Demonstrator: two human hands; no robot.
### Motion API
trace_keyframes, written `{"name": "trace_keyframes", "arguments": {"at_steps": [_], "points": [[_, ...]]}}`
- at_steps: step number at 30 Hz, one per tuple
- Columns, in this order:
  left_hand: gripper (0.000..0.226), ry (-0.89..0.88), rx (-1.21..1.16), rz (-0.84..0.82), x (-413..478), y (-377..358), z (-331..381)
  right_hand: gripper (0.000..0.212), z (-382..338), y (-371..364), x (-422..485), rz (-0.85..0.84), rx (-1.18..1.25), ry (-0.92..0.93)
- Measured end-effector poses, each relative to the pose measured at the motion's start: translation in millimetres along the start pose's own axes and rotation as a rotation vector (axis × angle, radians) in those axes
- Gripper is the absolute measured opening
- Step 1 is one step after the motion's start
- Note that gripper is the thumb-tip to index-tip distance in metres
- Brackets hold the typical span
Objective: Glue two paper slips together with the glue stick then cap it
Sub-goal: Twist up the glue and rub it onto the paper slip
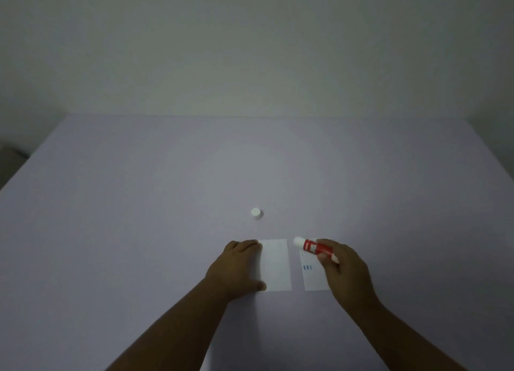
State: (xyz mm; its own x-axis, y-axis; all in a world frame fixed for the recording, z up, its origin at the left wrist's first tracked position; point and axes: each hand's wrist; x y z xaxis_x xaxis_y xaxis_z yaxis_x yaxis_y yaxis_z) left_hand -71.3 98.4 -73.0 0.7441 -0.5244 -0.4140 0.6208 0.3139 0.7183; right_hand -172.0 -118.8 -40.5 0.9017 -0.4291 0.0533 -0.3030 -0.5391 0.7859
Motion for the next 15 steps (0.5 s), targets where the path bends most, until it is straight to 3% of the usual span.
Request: {"name": "trace_keyframes", "arguments": {"at_steps": [4,6,8,11,15], "points": [[0.096,-0.014,0.019,0.011,1,0,-1,0.013,-9,7,24,-0.167,0.776,-0.558],[0.097,-0.022,0.025,0.021,1,-2,-4,0.015,-11,10,37,-0.237,1.041,-0.659],[0.098,-0.033,0.037,0.027,1,-3,-7,0.017,-15,12,49,-0.283,1.182,-0.626],[0.100,-0.039,0.048,0.030,4,-5,-9,0.017,-23,7,66,-0.323,1.051,-0.461],[0.100,-0.046,0.047,0.041,6,-6,-10,0.023,-27,-10,86,-0.278,0.415,-0.305]]}}
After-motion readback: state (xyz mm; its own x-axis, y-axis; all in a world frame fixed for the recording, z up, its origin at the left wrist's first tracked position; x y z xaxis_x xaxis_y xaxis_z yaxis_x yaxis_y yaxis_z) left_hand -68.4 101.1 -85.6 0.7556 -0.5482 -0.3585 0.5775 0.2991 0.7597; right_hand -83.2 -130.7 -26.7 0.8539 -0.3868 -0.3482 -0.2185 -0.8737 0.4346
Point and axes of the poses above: each hand's wrist, its own x-axis towards the middle knuckle, its own y-axis out of the back of the hand, z = x × y, and after that the axes turned 12 degrees about -x, right-handed
